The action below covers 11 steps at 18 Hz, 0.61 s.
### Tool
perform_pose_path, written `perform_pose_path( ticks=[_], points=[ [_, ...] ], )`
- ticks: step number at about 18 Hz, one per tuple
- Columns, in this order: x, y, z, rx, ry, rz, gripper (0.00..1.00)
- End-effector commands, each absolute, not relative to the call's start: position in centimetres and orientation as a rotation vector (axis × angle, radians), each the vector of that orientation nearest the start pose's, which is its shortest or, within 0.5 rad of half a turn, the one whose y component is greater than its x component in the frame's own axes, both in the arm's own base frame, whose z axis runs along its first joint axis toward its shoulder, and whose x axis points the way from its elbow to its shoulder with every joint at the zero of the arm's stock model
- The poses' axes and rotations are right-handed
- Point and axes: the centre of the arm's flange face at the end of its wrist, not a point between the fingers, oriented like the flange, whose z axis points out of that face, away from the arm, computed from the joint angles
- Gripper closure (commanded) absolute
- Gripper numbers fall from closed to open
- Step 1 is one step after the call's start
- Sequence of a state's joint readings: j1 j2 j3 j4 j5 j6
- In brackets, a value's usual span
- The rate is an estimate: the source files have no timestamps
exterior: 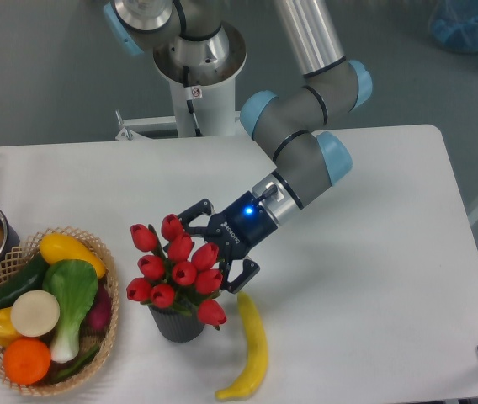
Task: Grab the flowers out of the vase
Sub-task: 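Lower the open gripper around the tulip stems above the vase rim, then close the gripper on the tulip stems and adjust the grip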
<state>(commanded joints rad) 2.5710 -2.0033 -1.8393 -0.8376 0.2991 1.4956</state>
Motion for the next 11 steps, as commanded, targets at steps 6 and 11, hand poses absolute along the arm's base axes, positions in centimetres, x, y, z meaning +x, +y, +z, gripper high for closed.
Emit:
perform_pose_path(
  ticks=[6, 11],
  points=[
    [-36.64, 50.96, 26.74, -1.83, 0.499, -0.409, 0.0],
    [-37.07, 51.24, 26.8, -1.828, 0.503, -0.403, 0.0]
  ],
)
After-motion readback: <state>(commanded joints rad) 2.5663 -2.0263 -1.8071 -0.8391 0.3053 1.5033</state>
